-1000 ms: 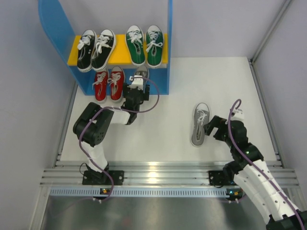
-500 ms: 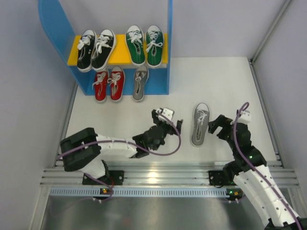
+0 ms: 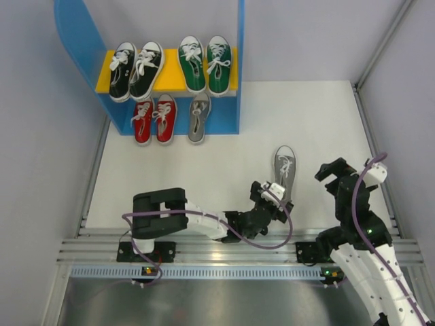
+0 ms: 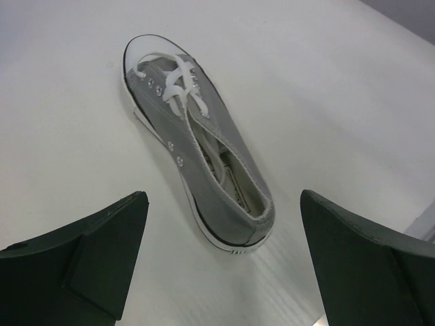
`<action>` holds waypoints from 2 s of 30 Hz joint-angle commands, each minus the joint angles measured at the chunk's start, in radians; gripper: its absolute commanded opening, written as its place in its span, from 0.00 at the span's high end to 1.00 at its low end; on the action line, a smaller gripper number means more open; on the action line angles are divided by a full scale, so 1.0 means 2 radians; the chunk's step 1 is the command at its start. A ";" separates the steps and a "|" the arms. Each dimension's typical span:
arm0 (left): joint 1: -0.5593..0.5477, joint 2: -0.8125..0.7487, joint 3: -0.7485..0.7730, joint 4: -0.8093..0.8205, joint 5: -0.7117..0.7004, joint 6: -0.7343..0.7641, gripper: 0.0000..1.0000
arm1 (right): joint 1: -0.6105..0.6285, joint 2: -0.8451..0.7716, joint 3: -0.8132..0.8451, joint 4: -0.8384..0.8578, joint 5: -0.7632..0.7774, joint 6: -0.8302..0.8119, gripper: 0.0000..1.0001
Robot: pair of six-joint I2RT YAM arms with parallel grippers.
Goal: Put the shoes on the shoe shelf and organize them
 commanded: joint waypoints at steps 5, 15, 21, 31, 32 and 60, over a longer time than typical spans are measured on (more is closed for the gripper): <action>-0.023 0.020 0.031 0.051 -0.015 -0.001 0.01 | 0.006 0.001 0.012 -0.009 0.018 -0.001 0.00; -0.026 0.108 0.093 0.060 -0.060 0.014 0.01 | 0.006 0.002 0.018 -0.009 0.015 -0.005 0.01; -0.012 0.141 0.105 0.063 -0.053 0.000 0.09 | 0.006 -0.007 0.031 -0.017 0.020 -0.014 0.00; 0.027 0.112 0.060 0.087 -0.037 0.024 1.00 | 0.006 -0.014 0.030 -0.016 0.007 -0.016 0.00; 0.027 0.103 0.045 0.089 -0.039 0.031 1.00 | 0.006 -0.015 0.029 -0.015 0.006 -0.016 0.01; 0.112 -0.349 -0.154 -0.189 -0.116 0.009 1.00 | 0.006 -0.015 0.018 -0.002 -0.017 -0.022 0.01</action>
